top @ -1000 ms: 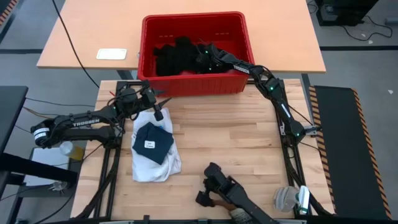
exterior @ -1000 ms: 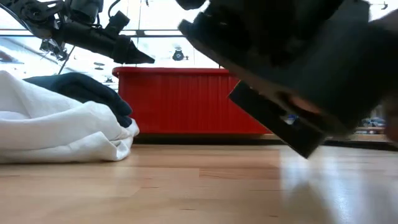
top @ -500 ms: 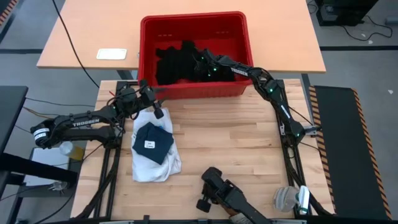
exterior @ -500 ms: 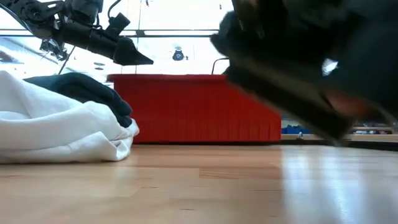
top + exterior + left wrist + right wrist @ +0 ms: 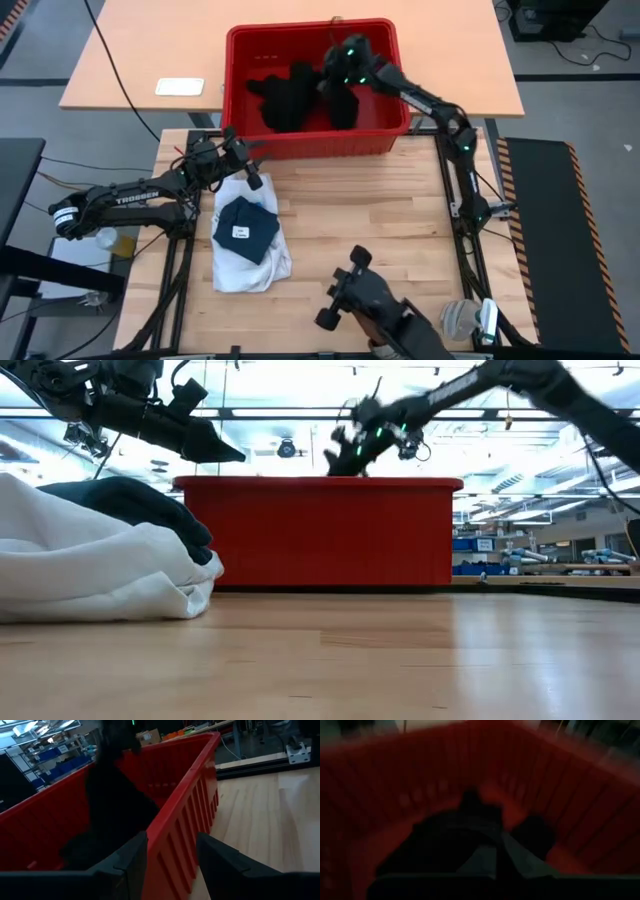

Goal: Fold laundry
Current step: Fold the black shirt

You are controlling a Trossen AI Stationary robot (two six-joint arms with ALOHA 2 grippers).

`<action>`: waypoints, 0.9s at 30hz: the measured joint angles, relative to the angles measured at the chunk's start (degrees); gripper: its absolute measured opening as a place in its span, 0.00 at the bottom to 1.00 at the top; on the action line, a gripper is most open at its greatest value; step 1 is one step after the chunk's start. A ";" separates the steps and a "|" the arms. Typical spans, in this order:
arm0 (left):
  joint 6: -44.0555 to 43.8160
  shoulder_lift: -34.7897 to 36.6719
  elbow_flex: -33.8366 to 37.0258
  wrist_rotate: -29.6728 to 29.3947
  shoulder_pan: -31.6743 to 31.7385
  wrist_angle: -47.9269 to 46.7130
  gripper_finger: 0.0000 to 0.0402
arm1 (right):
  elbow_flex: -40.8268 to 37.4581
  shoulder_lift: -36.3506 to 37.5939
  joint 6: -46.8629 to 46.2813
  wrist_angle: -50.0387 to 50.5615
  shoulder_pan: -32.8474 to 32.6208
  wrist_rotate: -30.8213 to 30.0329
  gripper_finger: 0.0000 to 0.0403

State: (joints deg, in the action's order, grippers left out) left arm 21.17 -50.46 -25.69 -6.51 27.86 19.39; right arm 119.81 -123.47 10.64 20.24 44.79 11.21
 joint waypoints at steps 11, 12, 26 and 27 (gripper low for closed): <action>-0.41 -0.02 0.00 0.00 0.00 0.03 0.43 | 0.00 10.42 1.42 -5.11 -2.99 -0.86 0.02; -1.12 0.00 -0.03 0.00 0.00 0.00 0.43 | 0.08 11.77 1.52 -7.20 -3.65 -0.23 0.02; -4.07 12.76 -4.15 6.73 -5.79 -9.30 0.43 | 0.13 30.82 -2.60 -18.33 -16.46 25.84 0.02; -4.49 13.56 -4.15 6.74 -6.29 -9.28 0.43 | 0.09 31.68 -3.90 -19.52 -17.56 30.34 0.02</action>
State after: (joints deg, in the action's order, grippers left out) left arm 16.68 -36.89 -29.85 0.24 21.57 10.11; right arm 119.90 -91.79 6.75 0.72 27.23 41.55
